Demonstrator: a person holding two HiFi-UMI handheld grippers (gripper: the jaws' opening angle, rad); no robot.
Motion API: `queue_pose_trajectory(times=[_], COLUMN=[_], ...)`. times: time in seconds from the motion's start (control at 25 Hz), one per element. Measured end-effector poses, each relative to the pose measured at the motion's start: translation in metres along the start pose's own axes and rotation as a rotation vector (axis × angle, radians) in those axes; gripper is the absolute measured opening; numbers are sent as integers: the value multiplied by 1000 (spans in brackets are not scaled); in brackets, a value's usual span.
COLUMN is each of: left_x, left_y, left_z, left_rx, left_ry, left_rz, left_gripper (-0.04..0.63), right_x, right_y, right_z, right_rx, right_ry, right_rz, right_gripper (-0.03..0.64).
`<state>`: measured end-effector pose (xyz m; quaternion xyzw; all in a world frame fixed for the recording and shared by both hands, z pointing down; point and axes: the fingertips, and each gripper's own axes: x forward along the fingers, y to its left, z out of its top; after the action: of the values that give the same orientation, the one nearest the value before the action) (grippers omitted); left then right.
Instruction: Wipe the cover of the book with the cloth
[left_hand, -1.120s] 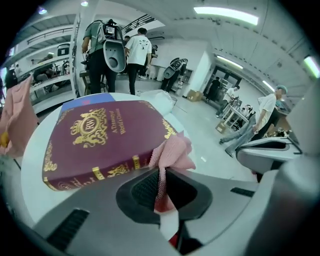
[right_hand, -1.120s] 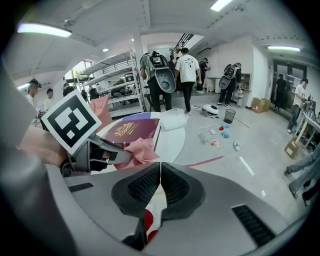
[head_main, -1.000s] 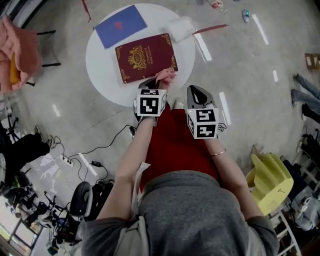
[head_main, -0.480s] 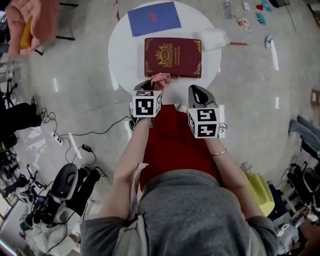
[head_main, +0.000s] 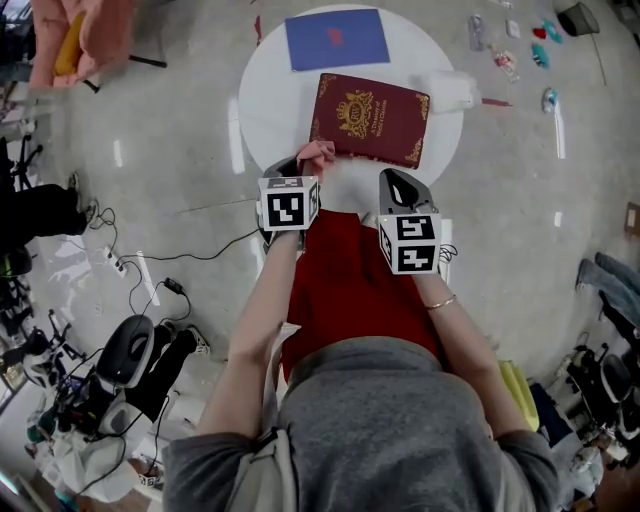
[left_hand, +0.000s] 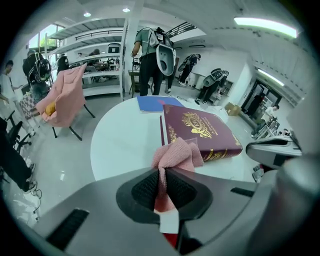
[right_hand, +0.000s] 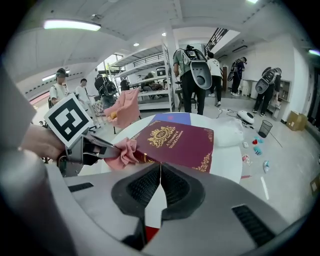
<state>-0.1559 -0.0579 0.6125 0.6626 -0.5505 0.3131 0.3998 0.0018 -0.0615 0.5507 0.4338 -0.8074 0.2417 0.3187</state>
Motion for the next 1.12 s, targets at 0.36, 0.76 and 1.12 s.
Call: queue_pose_trajectory(times=[0.36, 0.76, 1.12], left_x=[-12, -38, -68], left_y=[20, 20, 1], left_z=[14, 52, 92], left_rx=[-8, 23, 74], left_ry=[-32, -134, -271], left_rz=[37, 55, 49], left_gripper=[35, 35, 35], right_x=[5, -6, -31], right_y=[3, -7, -20], right_z=[20, 43, 71], right_rx=[-10, -7, -1], right_ry=[-33, -95, -194], right_rz=[3, -24, -53], right_gripper=[29, 29, 29])
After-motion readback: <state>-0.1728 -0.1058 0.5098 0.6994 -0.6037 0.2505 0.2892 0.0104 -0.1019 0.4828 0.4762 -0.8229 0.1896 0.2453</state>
